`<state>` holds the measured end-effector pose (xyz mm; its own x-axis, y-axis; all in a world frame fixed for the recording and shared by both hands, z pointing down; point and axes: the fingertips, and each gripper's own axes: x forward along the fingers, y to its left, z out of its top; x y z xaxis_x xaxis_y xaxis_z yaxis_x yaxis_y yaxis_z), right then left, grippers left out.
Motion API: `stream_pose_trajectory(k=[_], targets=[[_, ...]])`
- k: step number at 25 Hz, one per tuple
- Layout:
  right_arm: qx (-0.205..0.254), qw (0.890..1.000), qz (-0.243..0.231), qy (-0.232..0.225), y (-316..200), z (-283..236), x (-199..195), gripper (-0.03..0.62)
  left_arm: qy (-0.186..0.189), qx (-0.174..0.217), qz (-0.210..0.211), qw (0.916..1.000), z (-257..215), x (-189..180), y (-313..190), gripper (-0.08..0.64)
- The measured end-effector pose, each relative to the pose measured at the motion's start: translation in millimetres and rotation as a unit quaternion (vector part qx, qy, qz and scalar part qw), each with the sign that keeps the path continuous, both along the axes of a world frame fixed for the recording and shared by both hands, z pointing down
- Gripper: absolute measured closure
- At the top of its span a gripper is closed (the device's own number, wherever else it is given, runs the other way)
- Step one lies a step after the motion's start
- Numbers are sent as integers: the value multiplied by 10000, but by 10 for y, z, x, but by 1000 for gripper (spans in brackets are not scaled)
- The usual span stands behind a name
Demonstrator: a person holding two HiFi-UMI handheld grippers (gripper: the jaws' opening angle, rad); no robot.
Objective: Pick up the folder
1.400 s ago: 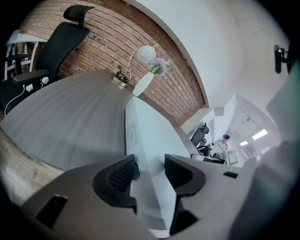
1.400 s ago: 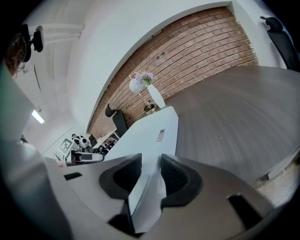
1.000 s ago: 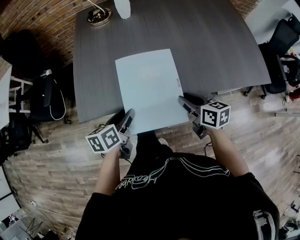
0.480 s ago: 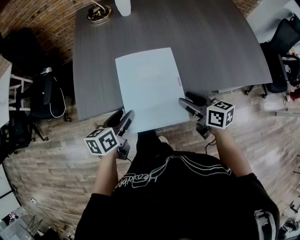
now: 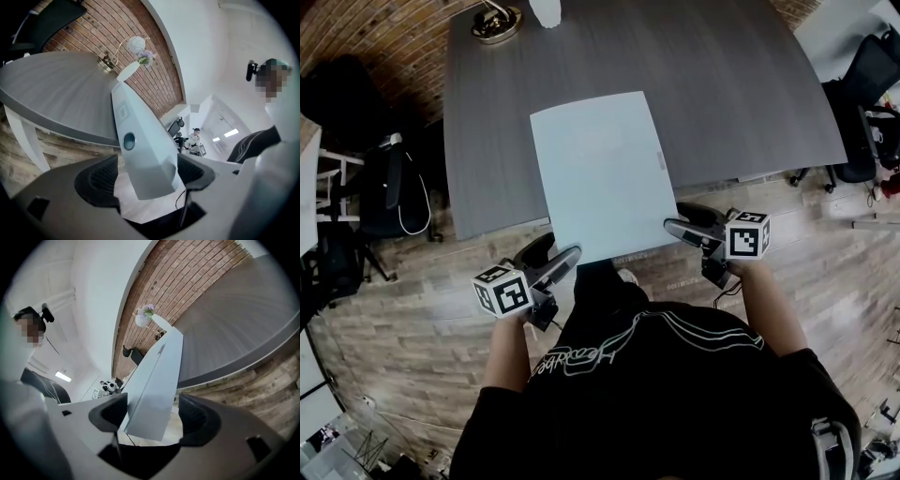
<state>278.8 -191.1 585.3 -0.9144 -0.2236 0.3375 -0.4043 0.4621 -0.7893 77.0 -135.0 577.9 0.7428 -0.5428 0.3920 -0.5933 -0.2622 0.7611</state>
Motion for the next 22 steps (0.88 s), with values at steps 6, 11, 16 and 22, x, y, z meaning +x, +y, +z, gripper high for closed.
stream_pose_trajectory(k=[6, 11, 16, 22], targets=[[-342, 9984, 88, -442, 6, 75, -63, 301, 321, -125, 174, 9993, 88, 45, 12, 192], [-469, 9963, 12, -719, 20, 71, -128, 302, 459, -180, 382, 9981, 92, 118, 4, 193], [-363, 9975, -36, -609, 25, 84, -127, 304, 243, -184, 404, 9987, 123, 120, 6, 193], [-198, 9990, -130, -378, 72, 75, -148, 304, 77, -154, 369, 9992, 134, 122, 17, 193]])
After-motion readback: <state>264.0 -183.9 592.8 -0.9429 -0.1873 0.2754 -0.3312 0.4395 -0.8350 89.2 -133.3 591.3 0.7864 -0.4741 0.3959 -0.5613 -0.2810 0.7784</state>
